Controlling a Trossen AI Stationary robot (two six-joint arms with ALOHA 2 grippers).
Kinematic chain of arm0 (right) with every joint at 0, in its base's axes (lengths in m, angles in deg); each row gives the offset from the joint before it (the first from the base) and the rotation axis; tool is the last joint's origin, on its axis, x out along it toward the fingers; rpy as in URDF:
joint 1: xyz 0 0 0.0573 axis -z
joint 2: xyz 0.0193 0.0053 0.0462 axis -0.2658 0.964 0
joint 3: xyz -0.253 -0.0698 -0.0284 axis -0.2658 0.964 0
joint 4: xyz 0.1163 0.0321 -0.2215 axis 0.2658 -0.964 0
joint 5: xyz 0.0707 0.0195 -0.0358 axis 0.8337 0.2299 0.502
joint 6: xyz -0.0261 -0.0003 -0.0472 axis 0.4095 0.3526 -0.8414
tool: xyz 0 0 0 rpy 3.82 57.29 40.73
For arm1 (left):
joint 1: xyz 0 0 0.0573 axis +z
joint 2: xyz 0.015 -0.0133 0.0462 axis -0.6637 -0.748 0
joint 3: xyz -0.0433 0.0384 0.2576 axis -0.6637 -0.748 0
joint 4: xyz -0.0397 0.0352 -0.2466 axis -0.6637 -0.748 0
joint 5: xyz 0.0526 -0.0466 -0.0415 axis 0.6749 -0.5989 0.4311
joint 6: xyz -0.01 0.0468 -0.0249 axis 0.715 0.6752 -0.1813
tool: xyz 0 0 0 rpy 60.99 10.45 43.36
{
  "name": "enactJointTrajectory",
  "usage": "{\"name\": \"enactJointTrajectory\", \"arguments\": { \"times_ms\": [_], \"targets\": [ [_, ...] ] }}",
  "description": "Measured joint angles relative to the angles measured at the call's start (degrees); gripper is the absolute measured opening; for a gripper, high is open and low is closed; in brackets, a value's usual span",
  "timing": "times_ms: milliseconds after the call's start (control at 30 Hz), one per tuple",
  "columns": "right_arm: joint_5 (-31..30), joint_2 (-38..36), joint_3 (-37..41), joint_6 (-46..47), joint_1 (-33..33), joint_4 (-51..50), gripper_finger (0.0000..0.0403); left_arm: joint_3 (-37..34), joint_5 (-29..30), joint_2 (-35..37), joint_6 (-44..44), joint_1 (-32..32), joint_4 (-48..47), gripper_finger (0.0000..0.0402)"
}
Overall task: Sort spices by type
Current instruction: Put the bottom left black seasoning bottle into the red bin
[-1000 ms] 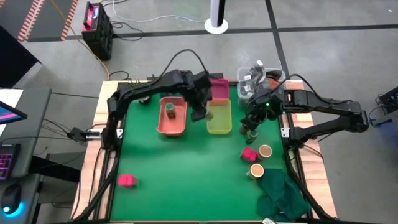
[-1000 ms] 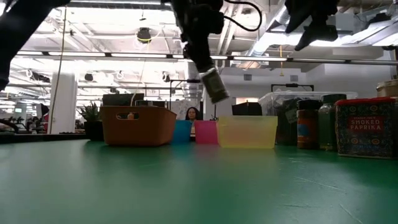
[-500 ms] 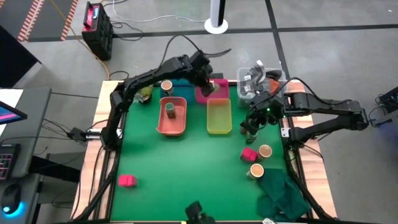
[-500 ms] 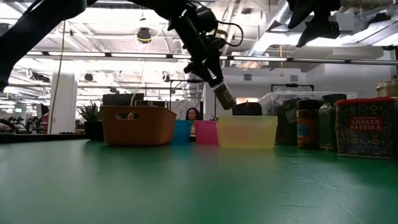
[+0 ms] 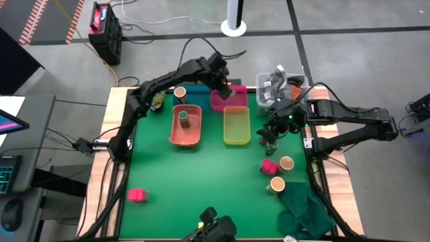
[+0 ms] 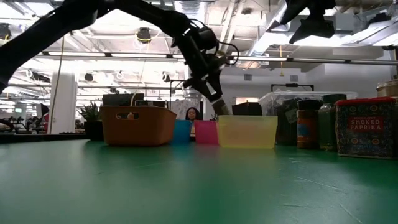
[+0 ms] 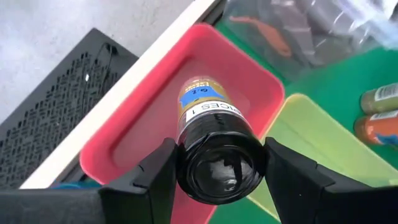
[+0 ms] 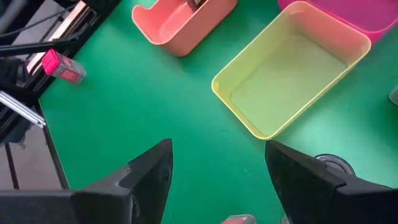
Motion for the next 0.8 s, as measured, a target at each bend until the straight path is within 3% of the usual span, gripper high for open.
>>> {"name": "enactJointTrajectory", "arguments": {
  "times_ms": [167,800],
  "targets": [
    [-1.0,0.0,0.0,1.2,0.0,0.1,0.0282,8.5,0.0,-3.7,0.7,0.1,-4.9,0.0199],
    [-2.5,0.0,0.0,1.4,-0.1,0.7,0.0282,7.7,1.8,-4.9,4.6,0.4,-14.3,0.0199]
  ]
}}
